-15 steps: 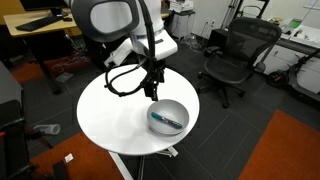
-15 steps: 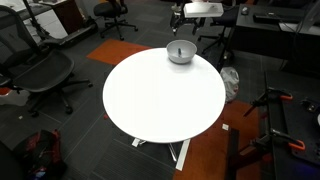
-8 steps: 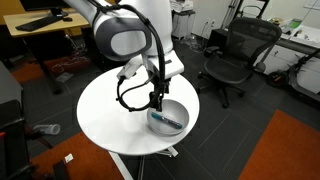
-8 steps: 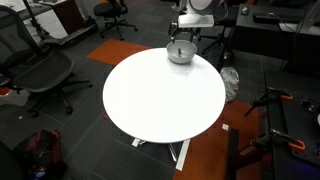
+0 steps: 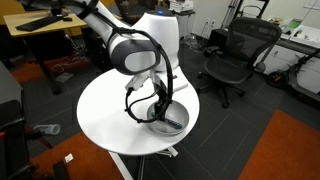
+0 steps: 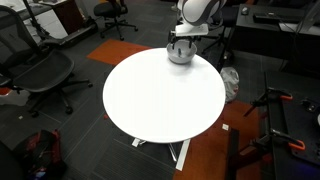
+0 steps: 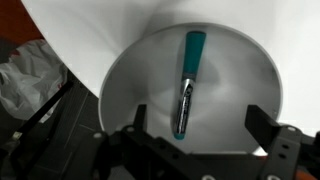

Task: Remove the marker from the grey bowl and place it on the white table

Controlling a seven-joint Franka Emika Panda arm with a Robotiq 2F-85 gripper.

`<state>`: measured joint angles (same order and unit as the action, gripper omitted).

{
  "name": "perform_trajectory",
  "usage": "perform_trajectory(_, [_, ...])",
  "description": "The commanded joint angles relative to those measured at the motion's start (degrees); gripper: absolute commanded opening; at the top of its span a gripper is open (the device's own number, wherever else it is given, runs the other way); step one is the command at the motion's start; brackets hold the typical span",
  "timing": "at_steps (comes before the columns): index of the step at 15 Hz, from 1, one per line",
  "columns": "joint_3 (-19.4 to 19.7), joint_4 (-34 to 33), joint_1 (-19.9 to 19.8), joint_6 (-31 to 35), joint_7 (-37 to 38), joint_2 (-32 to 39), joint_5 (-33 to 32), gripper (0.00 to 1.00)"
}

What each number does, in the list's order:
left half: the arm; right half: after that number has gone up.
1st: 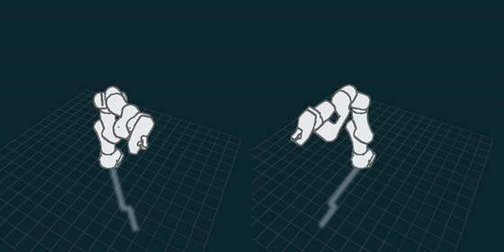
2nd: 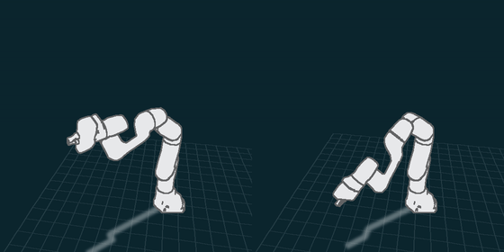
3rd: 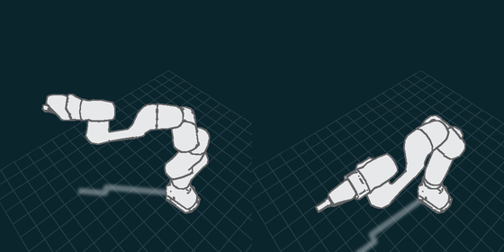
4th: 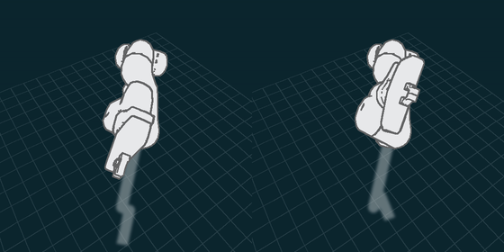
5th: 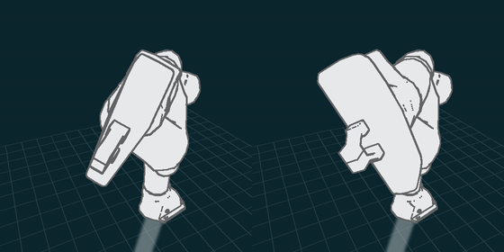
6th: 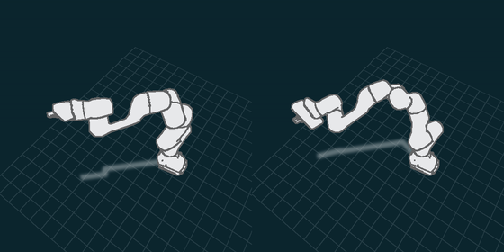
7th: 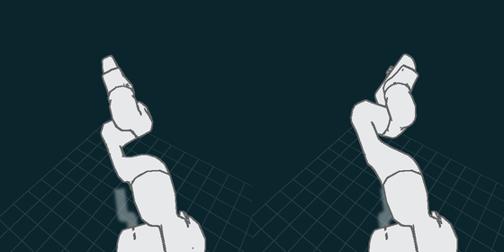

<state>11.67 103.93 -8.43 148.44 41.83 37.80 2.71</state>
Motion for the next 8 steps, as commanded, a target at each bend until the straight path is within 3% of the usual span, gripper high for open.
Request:
perform_trajectory(1, [1.3, -4.2, 0.8, -3.6, -0.5, 2.9, 1.8, 1.0])
perform_trajectory(8, [1.4, -8.6, 0.8, -6.2, -0.3, 7.2, 2.2, 1.0])
